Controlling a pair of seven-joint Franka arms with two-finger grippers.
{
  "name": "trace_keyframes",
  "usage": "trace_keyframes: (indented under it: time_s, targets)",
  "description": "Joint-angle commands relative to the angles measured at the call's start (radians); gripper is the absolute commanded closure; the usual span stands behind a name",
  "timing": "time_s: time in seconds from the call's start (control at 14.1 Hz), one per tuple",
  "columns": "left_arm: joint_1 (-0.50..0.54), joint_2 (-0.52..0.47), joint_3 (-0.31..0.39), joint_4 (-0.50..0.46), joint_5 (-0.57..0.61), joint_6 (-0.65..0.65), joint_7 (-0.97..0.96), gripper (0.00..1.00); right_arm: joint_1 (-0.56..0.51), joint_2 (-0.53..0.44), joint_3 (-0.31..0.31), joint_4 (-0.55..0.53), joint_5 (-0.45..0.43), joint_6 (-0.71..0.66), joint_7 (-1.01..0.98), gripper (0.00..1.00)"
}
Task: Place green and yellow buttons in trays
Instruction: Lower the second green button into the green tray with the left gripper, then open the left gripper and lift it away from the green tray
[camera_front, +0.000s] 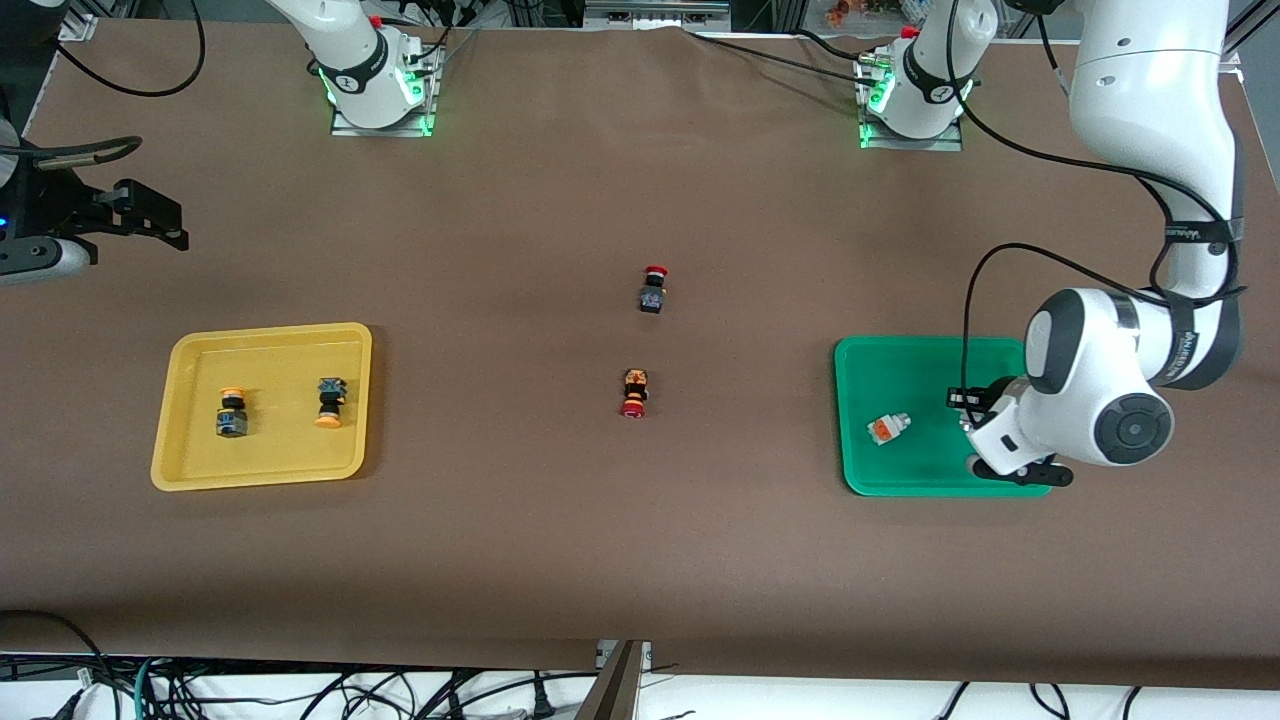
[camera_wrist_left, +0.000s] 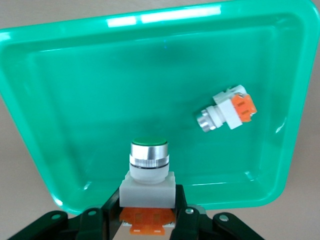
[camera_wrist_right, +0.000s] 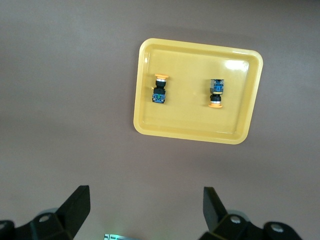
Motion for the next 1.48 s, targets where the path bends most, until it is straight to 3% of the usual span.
trace_keyframes:
  time_s: [0.0, 0.14, 0.28, 0.35, 0.42, 0.49, 0.78, 1.06, 1.2, 1.41]
  targets:
    - [-0.009, 0.013, -0.008, -0.06, 0.026, 0.105, 0.01, 1.0, -0.011, 0.008, 0.009, 0.02, -0.01, -0.003, 0.0, 0.0]
    - [-0.009, 0.026, -0.007, -0.117, 0.025, 0.22, 0.043, 1.0, -0.011, 0.008, 0.009, 0.02, -0.01, -0.003, 0.0, 0.0]
    - [0.005, 0.04, -0.008, -0.119, 0.025, 0.233, 0.056, 0.97, -0.011, 0.008, 0.01, 0.02, -0.01, -0.003, 0.0, 0.0]
    - [0.009, 0.04, -0.008, -0.116, 0.026, 0.233, 0.083, 0.71, -0.011, 0.008, 0.01, 0.02, -0.01, -0.003, 0.0, 0.0]
    - [0.015, 0.043, -0.008, -0.108, 0.019, 0.237, 0.121, 0.06, -0.011, 0.008, 0.01, 0.02, -0.01, -0.003, 0.0, 0.0]
    - [0.029, 0.048, -0.008, -0.099, 0.013, 0.237, 0.131, 0.0, -0.011, 0.008, 0.009, 0.02, -0.01, -0.003, 0.0, 0.0]
    - [0.031, 0.033, -0.008, -0.054, -0.001, 0.196, 0.134, 0.0, -0.011, 0.008, 0.009, 0.02, -0.01, -0.003, 0.0, 0.0]
    - [0.028, -0.013, -0.016, 0.097, -0.009, 0.127, 0.134, 0.0, -0.011, 0.008, 0.009, 0.02, -0.01, -0.003, -0.002, 0.0]
    - [0.029, -0.083, -0.032, 0.116, -0.01, 0.031, 0.134, 0.0, -0.014, 0.017, 0.007, 0.021, -0.01, -0.005, -0.003, 0.0]
    - [0.028, -0.264, -0.037, 0.11, -0.041, -0.114, 0.13, 0.0, -0.014, 0.017, 0.006, 0.021, -0.012, -0.005, -0.005, 0.0]
